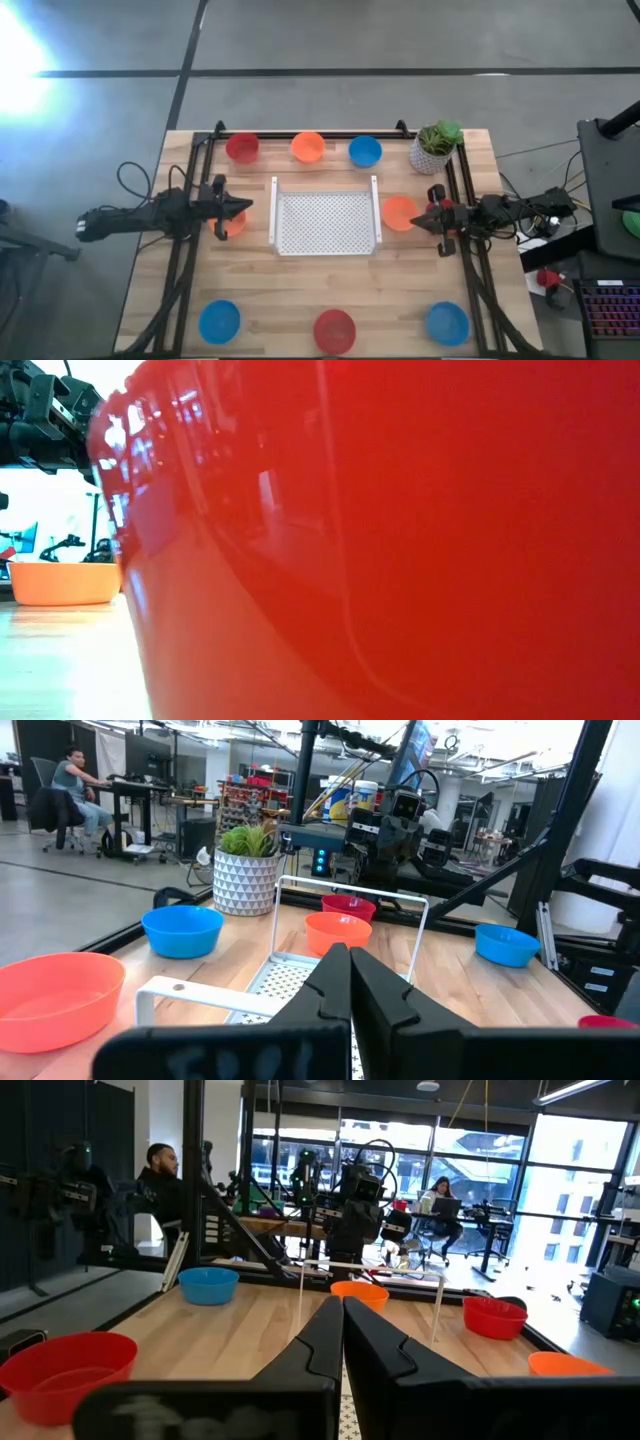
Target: Pick & Place Mini bowls
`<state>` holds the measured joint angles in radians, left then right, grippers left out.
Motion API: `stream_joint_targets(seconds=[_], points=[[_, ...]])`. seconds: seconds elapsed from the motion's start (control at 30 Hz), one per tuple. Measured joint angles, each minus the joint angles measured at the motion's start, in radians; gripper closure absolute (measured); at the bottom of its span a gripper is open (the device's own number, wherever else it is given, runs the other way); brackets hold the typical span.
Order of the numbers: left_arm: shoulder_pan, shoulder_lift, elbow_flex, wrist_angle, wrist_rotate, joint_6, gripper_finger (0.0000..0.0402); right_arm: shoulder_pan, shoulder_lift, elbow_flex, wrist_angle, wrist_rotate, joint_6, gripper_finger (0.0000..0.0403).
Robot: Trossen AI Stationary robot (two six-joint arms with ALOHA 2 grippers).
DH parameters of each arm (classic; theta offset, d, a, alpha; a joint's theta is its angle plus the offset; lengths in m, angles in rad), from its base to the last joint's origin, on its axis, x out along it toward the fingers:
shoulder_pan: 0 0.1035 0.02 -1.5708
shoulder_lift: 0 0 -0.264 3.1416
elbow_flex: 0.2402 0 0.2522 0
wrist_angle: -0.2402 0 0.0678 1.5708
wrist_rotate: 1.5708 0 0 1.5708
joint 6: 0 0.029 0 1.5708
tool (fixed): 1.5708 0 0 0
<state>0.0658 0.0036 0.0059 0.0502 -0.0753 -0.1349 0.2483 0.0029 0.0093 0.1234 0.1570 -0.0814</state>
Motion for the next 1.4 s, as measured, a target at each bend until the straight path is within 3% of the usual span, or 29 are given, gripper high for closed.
stream_joint_targets(seconds=[0.57, 1.4], points=[[0.0, 0.0, 0.0, 0.0, 0.0, 0.0, 0.0402, 0.0, 0.001, 0.0, 0.032, 0.0, 0.073, 0.0394], [0.0, 0.0, 0.0, 0.0, 0.0, 0.0, 0.0402, 0.0, 0.0, 0.0, 0.061, 0.002, 0.029, 0.0394]])
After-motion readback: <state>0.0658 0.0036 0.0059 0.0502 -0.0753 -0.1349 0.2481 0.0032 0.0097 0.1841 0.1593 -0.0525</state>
